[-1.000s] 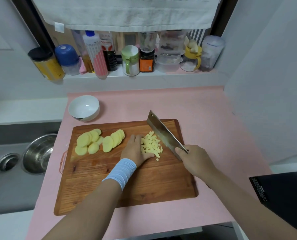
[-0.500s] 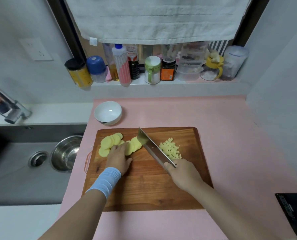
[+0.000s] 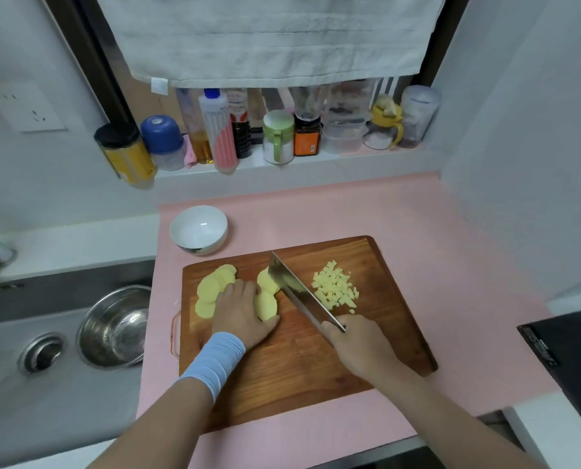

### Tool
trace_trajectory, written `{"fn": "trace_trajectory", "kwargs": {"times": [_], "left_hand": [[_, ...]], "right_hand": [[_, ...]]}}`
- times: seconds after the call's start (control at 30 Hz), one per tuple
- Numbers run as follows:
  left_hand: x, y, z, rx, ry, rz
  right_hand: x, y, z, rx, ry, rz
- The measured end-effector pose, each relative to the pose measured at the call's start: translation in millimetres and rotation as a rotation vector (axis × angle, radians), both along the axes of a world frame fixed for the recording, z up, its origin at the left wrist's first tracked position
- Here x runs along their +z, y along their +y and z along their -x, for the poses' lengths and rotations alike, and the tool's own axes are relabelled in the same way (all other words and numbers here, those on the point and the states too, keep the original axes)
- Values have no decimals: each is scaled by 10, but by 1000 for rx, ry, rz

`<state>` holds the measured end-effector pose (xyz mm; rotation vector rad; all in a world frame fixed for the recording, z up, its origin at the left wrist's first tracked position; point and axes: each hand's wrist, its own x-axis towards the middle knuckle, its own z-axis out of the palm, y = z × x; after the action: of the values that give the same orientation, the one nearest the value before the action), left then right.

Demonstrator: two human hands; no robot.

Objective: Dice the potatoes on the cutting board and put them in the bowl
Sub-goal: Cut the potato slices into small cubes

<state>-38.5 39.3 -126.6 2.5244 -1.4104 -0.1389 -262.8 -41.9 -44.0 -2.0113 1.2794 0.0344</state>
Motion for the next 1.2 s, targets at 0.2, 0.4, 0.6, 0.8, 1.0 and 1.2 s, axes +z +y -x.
{"fn": "trace_trajectory", "kwargs": {"times": [0.2,0.4,0.6,0.8,1.0,1.2], "left_hand": [[-205,234,486,-35,-11,-26],[-152,249,803,16,-11,-116],[-328,362,679,-240,133,186],[-436,368,639,-495,28,219],[-379,340,678,-525,-34,223],[-381,327,633,-544,-8,227]], "right_hand": [[-113,53,87,16,67,39],[-144,20,179,121,117,85],[-167,-63,286,204,140,102],[-145,-149,326,292,163,126],[-131,-107,350,401,150,276],[-160,-20,390,449,98,339]]}}
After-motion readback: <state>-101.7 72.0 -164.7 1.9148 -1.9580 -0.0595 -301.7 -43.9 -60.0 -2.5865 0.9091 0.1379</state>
